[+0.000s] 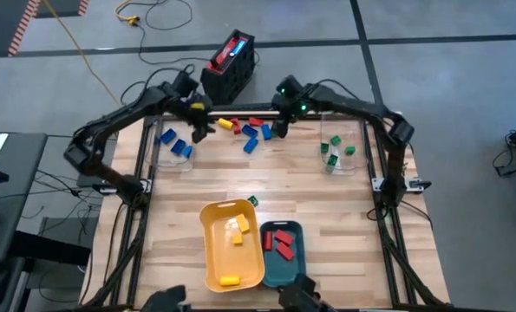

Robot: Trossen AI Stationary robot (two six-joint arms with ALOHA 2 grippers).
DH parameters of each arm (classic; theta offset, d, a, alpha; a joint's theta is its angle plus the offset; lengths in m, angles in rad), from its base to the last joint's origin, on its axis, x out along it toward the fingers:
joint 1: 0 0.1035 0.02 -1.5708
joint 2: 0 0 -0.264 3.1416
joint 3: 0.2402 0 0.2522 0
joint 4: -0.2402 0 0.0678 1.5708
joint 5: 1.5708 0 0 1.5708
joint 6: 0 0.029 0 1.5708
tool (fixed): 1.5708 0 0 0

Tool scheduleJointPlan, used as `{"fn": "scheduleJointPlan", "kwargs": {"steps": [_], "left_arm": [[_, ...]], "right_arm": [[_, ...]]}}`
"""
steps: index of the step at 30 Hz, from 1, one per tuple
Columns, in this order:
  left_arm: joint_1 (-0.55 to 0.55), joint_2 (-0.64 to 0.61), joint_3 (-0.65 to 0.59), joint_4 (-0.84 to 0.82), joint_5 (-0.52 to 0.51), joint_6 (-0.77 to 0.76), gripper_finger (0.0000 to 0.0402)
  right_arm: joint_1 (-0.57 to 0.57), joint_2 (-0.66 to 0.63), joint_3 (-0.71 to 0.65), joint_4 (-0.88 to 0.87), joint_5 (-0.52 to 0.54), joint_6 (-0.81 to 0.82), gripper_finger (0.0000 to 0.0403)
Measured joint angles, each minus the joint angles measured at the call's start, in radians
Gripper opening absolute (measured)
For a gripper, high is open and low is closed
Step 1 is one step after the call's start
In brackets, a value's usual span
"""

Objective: Sort blocks
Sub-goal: Put the green game piece into the right transparent bin

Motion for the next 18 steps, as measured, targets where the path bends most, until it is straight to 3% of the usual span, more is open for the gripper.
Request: {"fn": "scheduleJointPlan", "kwargs": {"steps": [4,7,11,18], "left_arm": [[-0.002,-0.142,-0.145,0.115,-0.014,-0.072,0.0173],[-0.01,-0.225,-0.206,0.161,-0.081,-0.101,0.0173],[-0.024,-0.289,-0.228,0.189,-0.128,-0.107,0.0173],[-0.045,-0.29,-0.229,0.259,-0.137,-0.129,0.0173]], "right_arm": [[-0.004,0.013,-0.064,0.087,0.022,0.082,0.0317],[-0.005,0.014,-0.087,0.089,0.09,0.135,0.0317],[0.004,0.015,-0.137,0.15,0.158,0.2,0.0317],[0.03,0.016,-0.261,0.393,0.195,0.268,0.0317]]}}
